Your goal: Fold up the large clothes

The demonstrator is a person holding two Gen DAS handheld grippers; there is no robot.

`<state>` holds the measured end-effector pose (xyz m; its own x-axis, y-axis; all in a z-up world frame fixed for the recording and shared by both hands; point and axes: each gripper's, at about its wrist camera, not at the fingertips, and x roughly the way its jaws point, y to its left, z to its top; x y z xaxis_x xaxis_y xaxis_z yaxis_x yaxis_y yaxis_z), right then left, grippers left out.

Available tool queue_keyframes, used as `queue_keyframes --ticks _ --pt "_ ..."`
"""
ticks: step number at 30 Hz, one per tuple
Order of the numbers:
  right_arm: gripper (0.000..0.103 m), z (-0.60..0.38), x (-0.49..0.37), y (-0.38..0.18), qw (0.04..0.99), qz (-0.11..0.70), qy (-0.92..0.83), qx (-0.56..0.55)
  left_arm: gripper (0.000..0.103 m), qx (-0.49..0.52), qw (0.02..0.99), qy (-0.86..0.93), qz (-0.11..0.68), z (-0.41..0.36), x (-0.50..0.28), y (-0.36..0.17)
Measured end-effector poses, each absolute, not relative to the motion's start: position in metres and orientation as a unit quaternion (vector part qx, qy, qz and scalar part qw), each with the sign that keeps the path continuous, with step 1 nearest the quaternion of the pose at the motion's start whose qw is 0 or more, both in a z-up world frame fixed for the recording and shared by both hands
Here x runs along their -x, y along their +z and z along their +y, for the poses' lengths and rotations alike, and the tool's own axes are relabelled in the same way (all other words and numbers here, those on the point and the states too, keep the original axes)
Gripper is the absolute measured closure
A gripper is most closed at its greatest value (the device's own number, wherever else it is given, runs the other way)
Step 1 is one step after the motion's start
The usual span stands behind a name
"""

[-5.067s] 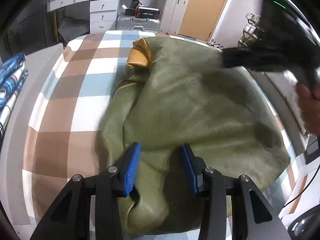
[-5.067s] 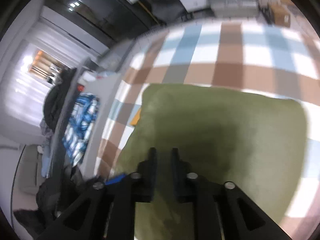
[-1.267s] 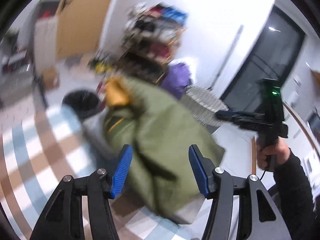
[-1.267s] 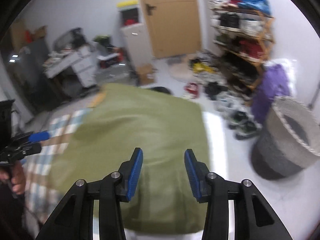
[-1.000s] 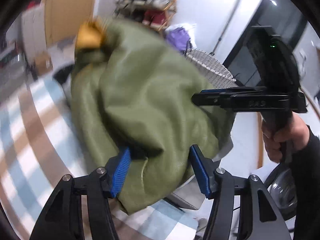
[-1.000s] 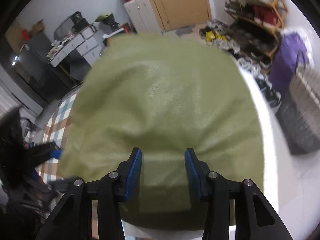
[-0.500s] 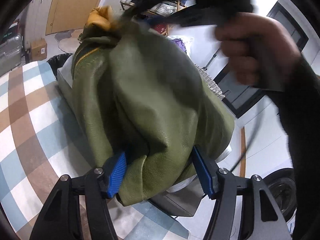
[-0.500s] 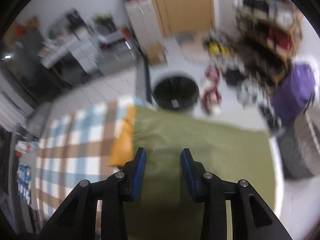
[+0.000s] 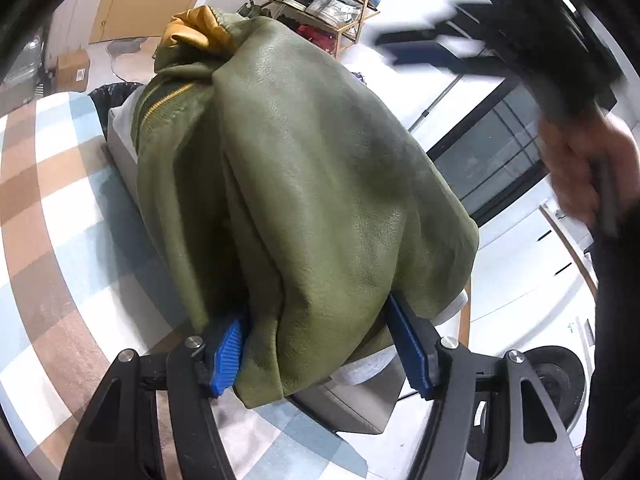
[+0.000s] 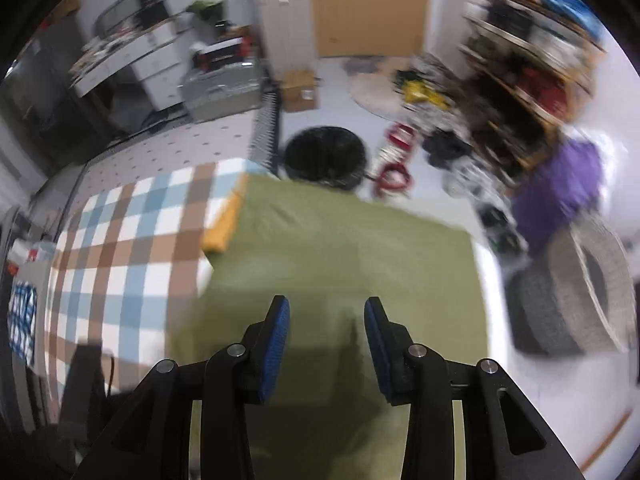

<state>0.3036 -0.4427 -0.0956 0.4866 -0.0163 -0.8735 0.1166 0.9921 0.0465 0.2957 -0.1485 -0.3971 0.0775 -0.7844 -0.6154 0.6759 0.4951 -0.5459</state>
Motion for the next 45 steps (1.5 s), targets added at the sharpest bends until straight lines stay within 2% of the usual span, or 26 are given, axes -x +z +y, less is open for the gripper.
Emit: queue_keyframes --ticks 2,5,7,8,10,12,14,16,18,20,21,24,25,27,30,33,36,38,40,43,45 --pt "0.061 -0.449 -0.281 -0.110 0.846 0.530 -0.020 -0.049 0.042 0.052 0.733 -0.500 0.458 -0.140 -0.286 -0.397" --pt "0.059 -0.456 -0.268 -0.167 0.822 0.566 -0.028 -0.047 0.045 0.046 0.735 -0.501 0.454 -0.130 -0.284 -0.372" --pt "0.058 -0.461 -0.260 -0.175 0.835 0.545 -0.024 -0.070 0.046 0.043 0.753 -0.521 0.399 -0.111 -0.282 -0.334" --pt "0.058 -0.463 -0.257 -0.174 0.838 0.539 -0.021 -0.079 0.046 0.040 0.783 -0.516 0.345 -0.097 -0.282 -0.305" --pt "0.058 -0.462 -0.249 -0.173 0.851 0.520 -0.013 -0.080 0.043 0.057 0.816 -0.503 0.280 -0.081 -0.284 -0.260" --pt "0.058 -0.462 -0.245 -0.172 0.858 0.508 -0.009 -0.079 0.043 0.054 0.803 -0.519 0.288 -0.102 -0.296 -0.230" --pt "0.058 -0.465 -0.237 -0.170 0.861 0.498 0.007 -0.102 0.043 0.003 0.794 -0.522 0.313 -0.147 -0.301 -0.220" --pt "0.058 -0.465 -0.227 -0.166 0.860 0.496 0.030 -0.111 0.043 -0.035 0.786 -0.508 0.350 -0.180 -0.307 -0.238" --pt "0.059 -0.471 -0.215 -0.159 0.860 0.493 0.046 -0.127 0.043 -0.066 0.768 -0.489 0.409 -0.202 -0.316 -0.286" --pt "0.059 -0.481 -0.205 -0.147 0.874 0.468 0.035 -0.128 0.045 -0.090 0.774 -0.477 0.407 -0.203 -0.319 -0.325" --pt "0.058 -0.486 -0.200 -0.147 0.877 0.464 0.023 -0.122 0.045 -0.093 0.788 -0.477 0.379 -0.195 -0.316 -0.335" --pt "0.058 -0.494 -0.210 -0.193 0.837 0.522 0.044 -0.158 0.045 -0.076 0.803 -0.478 0.347 -0.182 -0.301 -0.337" --pt "0.058 -0.494 -0.211 -0.206 0.837 0.519 0.047 -0.166 0.045 -0.087 0.807 -0.472 0.344 -0.184 -0.295 -0.332" --pt "0.058 -0.492 -0.209 -0.202 0.838 0.517 0.047 -0.165 0.044 -0.111 0.803 -0.467 0.352 -0.189 -0.294 -0.326" --pt "0.058 -0.490 -0.204 -0.192 0.840 0.518 0.038 -0.158 0.044 -0.079 0.768 -0.499 0.394 -0.179 -0.298 -0.298" --pt "0.058 -0.486 -0.198 -0.186 0.851 0.505 0.036 -0.142 0.043 -0.066 0.781 -0.505 0.363 -0.182 -0.315 -0.246" --pt "0.058 -0.476 -0.197 -0.188 0.856 0.499 0.045 -0.127 0.043 -0.110 0.805 -0.473 0.342 -0.210 -0.331 -0.228" --pt "0.058 -0.470 -0.191 -0.199 0.855 0.503 0.041 -0.119 0.043 -0.110 0.799 -0.458 0.374 -0.223 -0.350 -0.245" --pt "0.058 -0.473 -0.186 -0.206 0.852 0.503 0.043 -0.137 0.044 -0.094 0.766 -0.438 0.462 -0.232 -0.373 -0.291" --pt "0.058 -0.479 -0.180 -0.201 0.851 0.499 0.046 -0.159 0.042 -0.062 0.780 -0.445 0.436 -0.220 -0.370 -0.319" --pt "0.067 -0.470 -0.175 -0.186 0.860 0.487 0.048 -0.145 0.042 -0.056 0.785 -0.446 0.426 -0.212 -0.365 -0.317"
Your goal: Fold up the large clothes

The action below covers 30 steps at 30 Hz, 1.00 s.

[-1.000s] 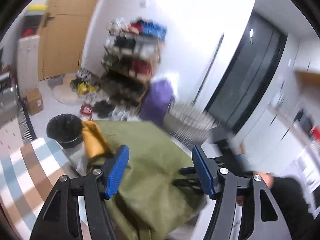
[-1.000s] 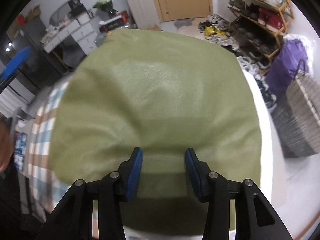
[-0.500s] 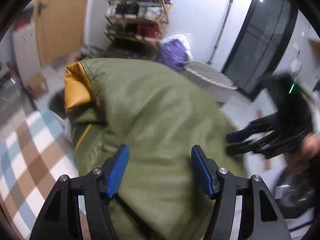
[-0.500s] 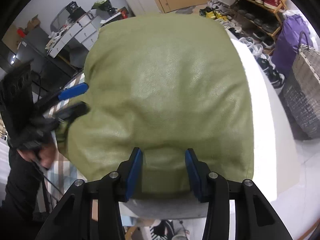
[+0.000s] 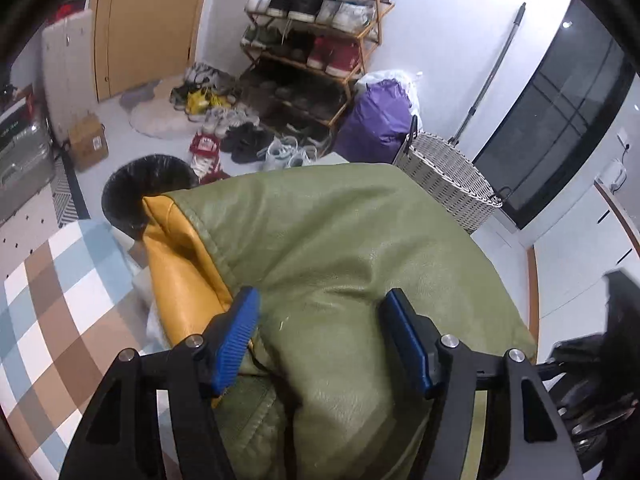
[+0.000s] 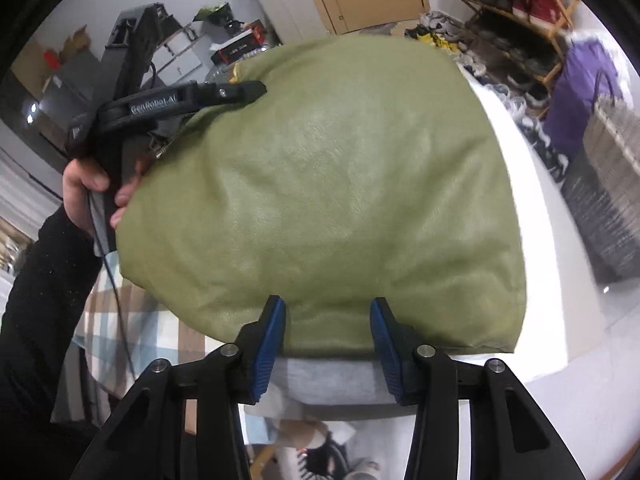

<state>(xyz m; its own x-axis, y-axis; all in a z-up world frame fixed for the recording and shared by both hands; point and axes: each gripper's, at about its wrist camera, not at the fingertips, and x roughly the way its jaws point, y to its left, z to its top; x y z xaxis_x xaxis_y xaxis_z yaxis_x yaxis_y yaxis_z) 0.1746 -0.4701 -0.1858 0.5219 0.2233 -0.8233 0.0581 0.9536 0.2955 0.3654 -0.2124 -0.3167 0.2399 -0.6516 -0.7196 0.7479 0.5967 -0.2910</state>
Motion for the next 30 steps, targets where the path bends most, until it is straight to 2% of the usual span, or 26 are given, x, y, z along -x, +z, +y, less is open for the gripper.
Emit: queue_keyframes --ticks 1,3,5,8,10,12,15,20,23,25,30 --pt "0.075 -0.463 -0.169 -0.170 0.881 0.445 0.073 -0.145 0.042 -0.049 0.785 -0.441 0.432 -0.208 -0.365 -0.311" --pt "0.074 -0.441 -0.164 -0.148 0.901 0.397 0.113 -0.134 0.043 -0.021 0.773 -0.443 0.453 -0.195 -0.364 -0.304" --pt "0.075 -0.417 -0.172 -0.149 0.897 0.404 0.132 -0.119 0.043 0.006 0.758 -0.478 0.444 -0.177 -0.349 -0.295" --pt "0.075 -0.387 -0.192 -0.182 0.889 0.441 0.105 -0.064 0.043 -0.009 0.757 -0.512 0.407 -0.162 -0.313 -0.292" --pt "0.075 -0.389 -0.193 -0.195 0.891 0.431 0.103 -0.099 0.042 -0.043 0.765 -0.496 0.408 -0.163 -0.297 -0.306" --pt "0.075 -0.390 -0.192 -0.192 0.887 0.440 0.097 -0.102 0.042 -0.077 0.769 -0.474 0.422 -0.172 -0.288 -0.328" --pt "0.078 -0.393 -0.185 -0.179 0.877 0.456 0.096 -0.113 0.035 -0.060 0.808 -0.456 0.369 -0.168 -0.275 -0.341" --pt "0.072 -0.436 -0.173 -0.158 0.904 0.410 -0.007 -0.120 0.031 -0.033 0.831 -0.428 0.355 -0.167 -0.271 -0.347" --pt "0.070 -0.454 -0.178 -0.179 0.898 0.419 -0.027 -0.133 0.029 -0.027 0.837 -0.419 0.352 -0.167 -0.270 -0.348" --pt "0.071 -0.446 -0.183 -0.207 0.888 0.446 -0.024 -0.111 0.023 -0.033 0.835 -0.418 0.357 -0.161 -0.268 -0.348" --pt "0.072 -0.451 -0.187 -0.176 0.885 0.447 -0.015 -0.128 0.020 -0.027 0.833 -0.425 0.353 -0.153 -0.266 -0.351"
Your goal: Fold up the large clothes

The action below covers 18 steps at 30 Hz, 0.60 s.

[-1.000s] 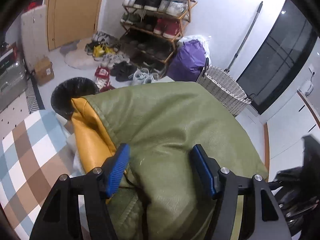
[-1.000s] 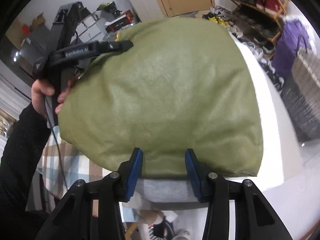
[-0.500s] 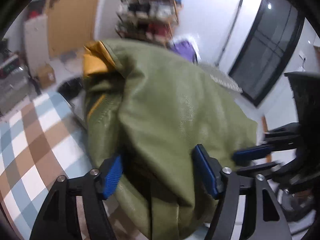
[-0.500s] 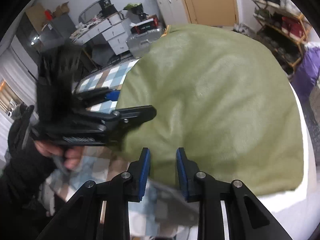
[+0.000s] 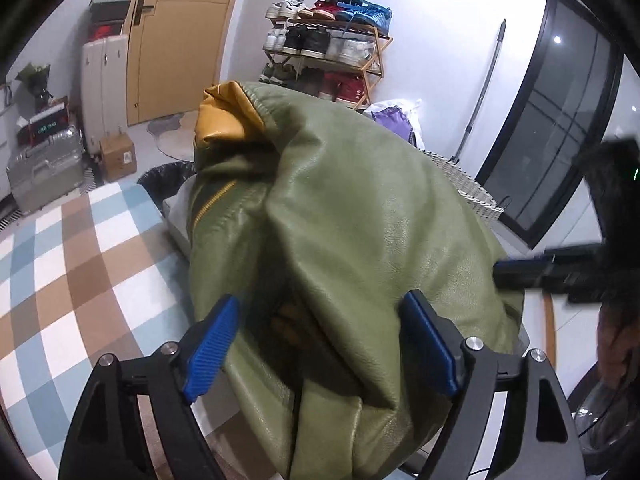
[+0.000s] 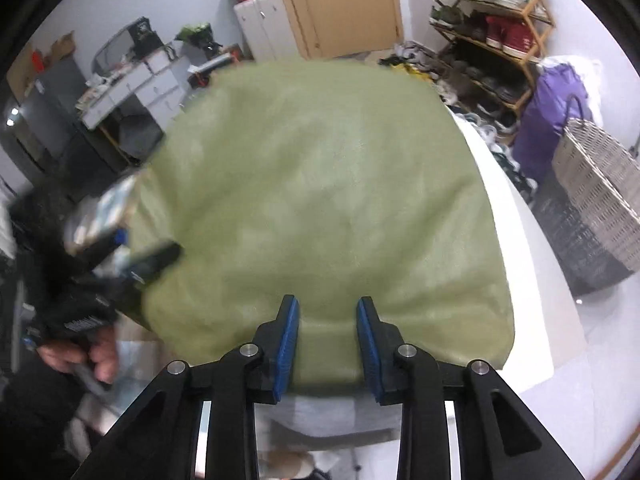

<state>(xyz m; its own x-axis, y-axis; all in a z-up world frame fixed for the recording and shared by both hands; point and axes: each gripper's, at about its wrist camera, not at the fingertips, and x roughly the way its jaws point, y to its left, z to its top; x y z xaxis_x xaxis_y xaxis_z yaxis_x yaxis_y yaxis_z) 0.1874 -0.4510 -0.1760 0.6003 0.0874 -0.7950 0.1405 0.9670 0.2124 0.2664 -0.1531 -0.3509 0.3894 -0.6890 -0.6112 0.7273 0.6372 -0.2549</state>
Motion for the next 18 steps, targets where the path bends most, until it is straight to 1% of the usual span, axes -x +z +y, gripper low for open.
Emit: queue_keyframes --ticks 3,5,6,7,8,9,11,12,15,18 --pt "0.071 -0.453 -0.196 -0.141 0.913 0.392 -0.028 -0.105 0.019 -0.029 0.834 -0.427 0.348 -0.153 -0.266 -0.351" --pt "0.070 -0.455 -0.210 -0.135 0.914 0.389 -0.034 -0.108 0.019 -0.033 0.836 -0.428 0.342 -0.153 -0.264 -0.352" --pt "0.070 -0.457 -0.224 -0.146 0.901 0.418 -0.044 -0.105 0.018 -0.034 0.837 -0.428 0.341 -0.153 -0.263 -0.352" --pt "0.069 -0.457 -0.242 -0.167 0.875 0.471 -0.049 -0.099 0.018 -0.034 0.837 -0.427 0.341 -0.153 -0.264 -0.352" --pt "0.068 -0.453 -0.244 -0.180 0.865 0.490 -0.047 -0.096 0.018 -0.037 0.836 -0.427 0.342 -0.154 -0.263 -0.352" --pt "0.067 -0.451 -0.244 -0.186 0.866 0.489 -0.049 -0.088 0.018 -0.041 0.839 -0.425 0.337 -0.154 -0.262 -0.352" --pt "0.067 -0.450 -0.260 -0.173 0.848 0.523 -0.048 -0.067 0.018 -0.043 0.842 -0.423 0.333 -0.154 -0.260 -0.351" --pt "0.067 -0.450 -0.265 -0.161 0.850 0.521 -0.045 -0.061 0.018 -0.042 0.842 -0.424 0.332 -0.154 -0.259 -0.351" --pt "0.068 -0.452 -0.272 -0.124 0.883 0.463 -0.044 -0.063 0.018 -0.044 0.842 -0.428 0.326 -0.153 -0.259 -0.351" --pt "0.067 -0.450 -0.297 -0.109 0.901 0.426 -0.043 -0.062 0.017 -0.048 0.844 -0.426 0.322 -0.154 -0.257 -0.350"
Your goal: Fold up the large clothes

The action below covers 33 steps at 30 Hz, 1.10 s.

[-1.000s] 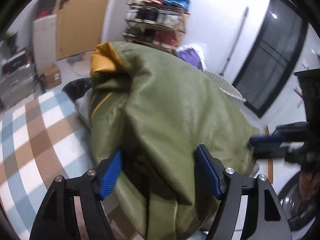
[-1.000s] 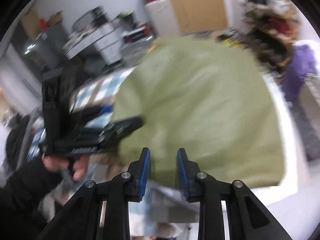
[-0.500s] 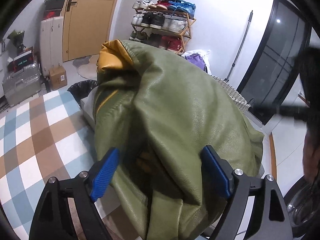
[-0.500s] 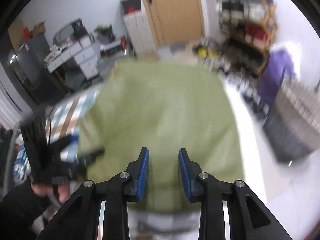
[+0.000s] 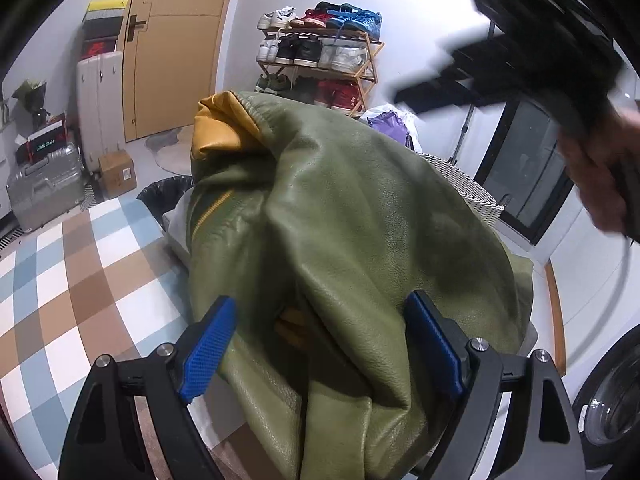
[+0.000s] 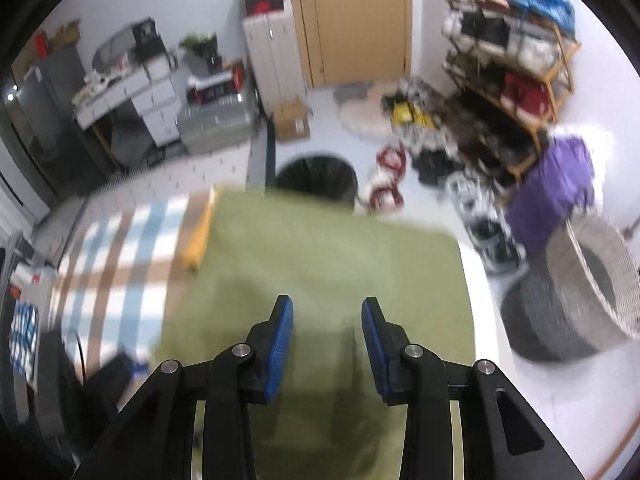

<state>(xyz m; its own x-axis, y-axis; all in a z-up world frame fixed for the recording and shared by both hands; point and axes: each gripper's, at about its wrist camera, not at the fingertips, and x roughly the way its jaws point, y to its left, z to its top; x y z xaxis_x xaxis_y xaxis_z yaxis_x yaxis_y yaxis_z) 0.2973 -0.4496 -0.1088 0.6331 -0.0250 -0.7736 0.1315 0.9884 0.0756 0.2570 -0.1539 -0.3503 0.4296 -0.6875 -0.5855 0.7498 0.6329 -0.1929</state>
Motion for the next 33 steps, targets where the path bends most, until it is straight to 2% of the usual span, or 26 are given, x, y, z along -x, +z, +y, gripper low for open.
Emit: queue_keyframes --ticks 2,5,6,8,12,16,21,23,25,27,28,30,33 --pt "0.066 -0.447 -0.332 -0.115 0.902 0.425 -0.045 -0.059 0.017 -0.055 0.847 -0.422 0.318 -0.155 -0.255 -0.349" --pt "0.064 -0.429 -0.373 -0.163 0.867 0.493 -0.060 -0.026 0.017 -0.076 0.857 -0.412 0.301 -0.158 -0.248 -0.347" --pt "0.065 -0.424 -0.374 -0.168 0.869 0.490 -0.063 -0.008 0.017 -0.081 0.860 -0.407 0.296 -0.158 -0.247 -0.346" --pt "0.065 -0.418 -0.374 -0.165 0.866 0.495 -0.070 0.003 0.017 -0.078 0.856 -0.409 0.307 -0.158 -0.248 -0.345" --pt "0.065 -0.431 -0.342 -0.144 0.879 0.470 -0.059 -0.060 0.014 -0.077 0.858 -0.406 0.306 -0.157 -0.248 -0.344" --pt "0.053 -0.429 -0.273 -0.133 0.904 0.411 -0.047 -0.105 0.015 -0.072 0.862 -0.387 0.318 -0.149 -0.243 -0.330" --pt "0.040 -0.409 -0.173 -0.126 0.931 0.330 -0.078 -0.138 0.015 -0.105 0.901 -0.356 0.226 -0.113 -0.187 -0.287" --pt "0.025 -0.398 -0.138 -0.121 0.942 0.290 -0.082 -0.144 0.010 -0.103 0.907 -0.355 0.203 -0.098 -0.165 -0.273" --pt "0.015 -0.379 -0.095 -0.112 0.957 0.235 -0.092 -0.141 0.001 -0.102 0.916 -0.346 0.178 -0.085 -0.140 -0.260" --pt "0.007 -0.363 -0.062 -0.102 0.969 0.186 -0.102 -0.125 0.001 -0.100 0.923 -0.343 0.143 -0.071 -0.112 -0.247" --pt "0.000 -0.352 -0.045 -0.098 0.974 0.162 -0.109 -0.112 0.001 -0.103 0.925 -0.340 0.134 -0.067 -0.105 -0.244" --pt "0.000 -0.329 -0.014 -0.091 0.980 0.117 -0.134 -0.082 0.001 -0.108 0.925 -0.339 0.130 -0.059 -0.086 -0.236" --pt "0.000 -0.302 0.020 -0.084 0.983 0.095 -0.148 -0.047 0.001 -0.103 0.930 -0.329 0.127 -0.050 -0.068 -0.227"
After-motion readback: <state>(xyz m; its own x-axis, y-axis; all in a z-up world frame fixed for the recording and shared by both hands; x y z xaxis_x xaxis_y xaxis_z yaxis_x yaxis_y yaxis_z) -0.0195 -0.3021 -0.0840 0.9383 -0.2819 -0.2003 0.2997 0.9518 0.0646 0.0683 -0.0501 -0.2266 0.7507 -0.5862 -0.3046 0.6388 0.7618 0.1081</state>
